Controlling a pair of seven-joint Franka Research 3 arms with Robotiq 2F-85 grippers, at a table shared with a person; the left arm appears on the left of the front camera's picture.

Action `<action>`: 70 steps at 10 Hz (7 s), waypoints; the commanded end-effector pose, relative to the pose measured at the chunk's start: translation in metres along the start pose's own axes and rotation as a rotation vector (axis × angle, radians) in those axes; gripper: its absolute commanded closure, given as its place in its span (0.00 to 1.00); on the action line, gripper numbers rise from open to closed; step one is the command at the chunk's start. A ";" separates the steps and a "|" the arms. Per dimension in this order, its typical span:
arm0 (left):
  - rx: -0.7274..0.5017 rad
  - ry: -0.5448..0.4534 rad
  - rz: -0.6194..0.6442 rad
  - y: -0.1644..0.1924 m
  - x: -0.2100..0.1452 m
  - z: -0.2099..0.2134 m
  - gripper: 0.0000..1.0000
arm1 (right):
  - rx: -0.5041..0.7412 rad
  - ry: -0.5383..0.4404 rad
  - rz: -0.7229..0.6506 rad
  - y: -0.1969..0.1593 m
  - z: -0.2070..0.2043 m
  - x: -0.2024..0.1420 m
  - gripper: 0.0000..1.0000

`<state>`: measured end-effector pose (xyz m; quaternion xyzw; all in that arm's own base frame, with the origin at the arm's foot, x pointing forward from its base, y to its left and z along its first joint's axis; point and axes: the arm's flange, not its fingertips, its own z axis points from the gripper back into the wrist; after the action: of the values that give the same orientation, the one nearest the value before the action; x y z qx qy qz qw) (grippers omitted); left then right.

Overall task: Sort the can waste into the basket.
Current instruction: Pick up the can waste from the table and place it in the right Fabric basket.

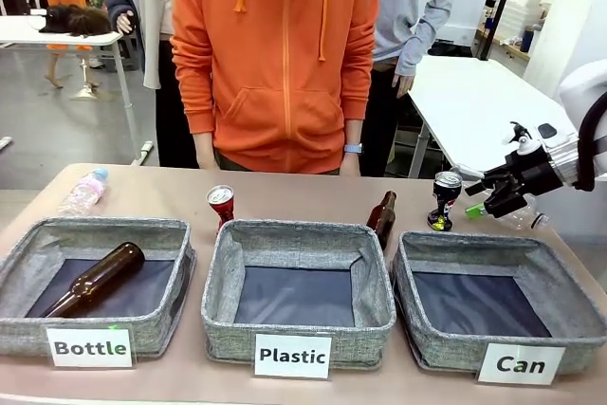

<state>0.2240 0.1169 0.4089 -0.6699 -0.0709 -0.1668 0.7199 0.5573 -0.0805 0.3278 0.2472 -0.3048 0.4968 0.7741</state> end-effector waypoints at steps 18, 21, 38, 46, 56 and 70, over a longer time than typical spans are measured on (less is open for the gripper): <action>0.024 0.054 0.032 0.011 0.004 -0.014 0.00 | -0.062 -0.204 -0.041 0.130 0.196 -0.045 0.00; 0.024 0.054 0.032 0.011 0.004 -0.014 0.00 | -0.058 -0.329 -0.163 0.182 0.233 -0.093 0.00; -0.002 0.071 0.017 -0.022 -0.001 0.005 0.00 | 0.085 -0.044 -0.216 0.075 0.104 0.008 0.00; -0.004 0.181 -0.038 -0.127 -0.088 0.085 0.00 | 0.043 0.031 -0.189 0.013 0.005 0.007 0.00; -0.210 0.251 0.042 -0.041 -0.012 0.012 0.00 | 0.016 -0.020 -0.172 0.001 -0.038 0.010 0.00; -0.188 0.274 0.084 -0.024 -0.012 -0.008 0.00 | -0.084 -0.163 -0.126 -0.018 -0.056 -0.003 0.00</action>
<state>0.2084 0.1089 0.4227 -0.7043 0.0656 -0.2375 0.6657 0.5791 -0.0560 0.2893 0.2773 -0.3497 0.4062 0.7974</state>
